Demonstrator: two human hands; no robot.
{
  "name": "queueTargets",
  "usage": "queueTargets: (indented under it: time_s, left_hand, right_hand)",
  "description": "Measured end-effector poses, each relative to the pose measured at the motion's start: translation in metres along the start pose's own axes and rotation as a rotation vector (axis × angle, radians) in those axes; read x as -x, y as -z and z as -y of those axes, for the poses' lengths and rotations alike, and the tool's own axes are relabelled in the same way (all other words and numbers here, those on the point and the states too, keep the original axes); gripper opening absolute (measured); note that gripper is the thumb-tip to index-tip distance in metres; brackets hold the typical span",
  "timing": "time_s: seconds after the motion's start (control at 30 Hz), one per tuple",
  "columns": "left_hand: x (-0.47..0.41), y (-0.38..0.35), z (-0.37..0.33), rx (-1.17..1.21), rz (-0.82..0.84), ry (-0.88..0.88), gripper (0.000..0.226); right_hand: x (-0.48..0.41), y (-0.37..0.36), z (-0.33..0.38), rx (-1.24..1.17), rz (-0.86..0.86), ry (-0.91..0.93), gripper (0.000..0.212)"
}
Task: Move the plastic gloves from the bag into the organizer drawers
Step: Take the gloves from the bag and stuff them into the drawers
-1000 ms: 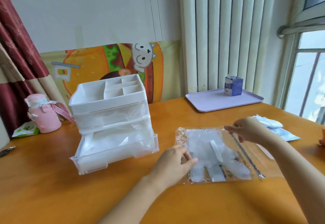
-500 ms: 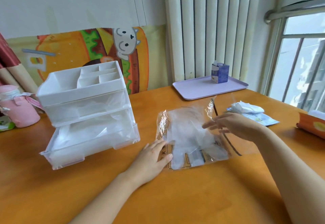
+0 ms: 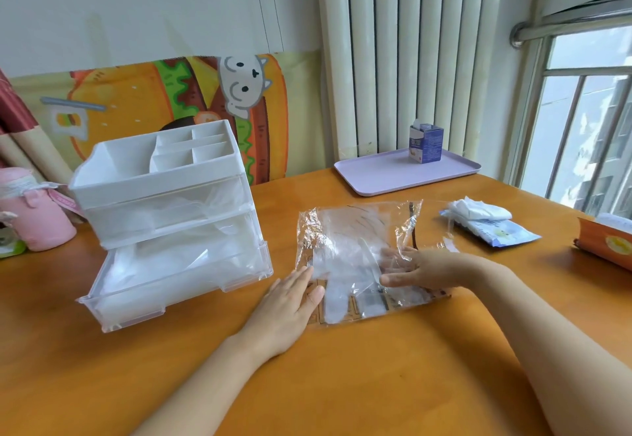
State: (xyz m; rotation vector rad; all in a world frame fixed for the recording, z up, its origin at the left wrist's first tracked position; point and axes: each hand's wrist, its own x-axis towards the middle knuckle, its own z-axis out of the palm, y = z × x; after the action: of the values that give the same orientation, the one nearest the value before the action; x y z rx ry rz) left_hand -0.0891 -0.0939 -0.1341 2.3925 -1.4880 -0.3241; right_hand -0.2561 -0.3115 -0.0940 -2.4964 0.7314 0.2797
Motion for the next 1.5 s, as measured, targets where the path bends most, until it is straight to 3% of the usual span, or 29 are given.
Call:
queueTargets:
  time_s: [0.13,0.27,0.33,0.43,0.5,0.57,0.63,0.73,0.9,1.0,1.2,1.33,1.5]
  left_hand:
    - [0.002,0.000,0.001,-0.021,0.002,0.014,0.075]
    - [0.000,0.000,0.003,-0.073,0.010,0.021,0.070]
    - [-0.001,-0.001,0.004,-0.094,0.003,0.018,0.065]
    - [-0.002,-0.001,0.005,-0.096,-0.001,0.012,0.064]
    - [-0.003,-0.001,0.007,-0.097,-0.003,0.006,0.064]
    - [-0.004,0.000,0.009,-0.093,-0.008,-0.001,0.064]
    - [-0.005,0.000,0.011,-0.087,-0.010,-0.004,0.063]
    - [-0.005,0.001,0.011,-0.073,-0.015,-0.008,0.062]
    - [-0.006,0.001,0.011,-0.068,-0.013,-0.005,0.062]
    - [-0.006,0.001,0.012,-0.068,-0.016,-0.003,0.063]
    - [-0.006,0.001,0.012,-0.067,-0.019,-0.004,0.063]
    - [-0.006,0.000,0.013,-0.069,-0.021,-0.006,0.063]
    - [-0.006,0.000,0.013,-0.075,-0.022,-0.001,0.064]
  right_hand:
    - [0.010,0.010,0.003,0.019,0.019,0.025,0.072]
    - [0.019,0.021,-0.006,0.096,-0.013,-0.003,0.068]
    - [0.023,0.023,-0.011,0.022,-0.023,-0.008,0.052]
    - [0.035,0.031,-0.017,-0.059,-0.054,-0.057,0.047]
    - [0.034,0.034,-0.026,-0.219,-0.110,-0.001,0.023]
    - [0.034,0.037,-0.027,-0.433,-0.138,0.120,0.038]
    - [0.032,0.036,-0.024,-0.493,-0.158,0.190,0.052]
    - [0.012,0.023,-0.021,-0.322,-0.181,0.189,0.052]
    - [-0.005,0.006,-0.021,0.029,-0.044,0.169,0.055]
    - [-0.008,0.011,-0.029,0.135,-0.135,0.093,0.058]
    - [-0.002,0.012,-0.029,-0.152,-0.399,0.005,0.030]
    - [-0.002,0.014,-0.037,-0.140,-0.496,-0.048,0.031]
    - [0.006,0.025,-0.036,-0.289,-0.726,-0.031,0.005]
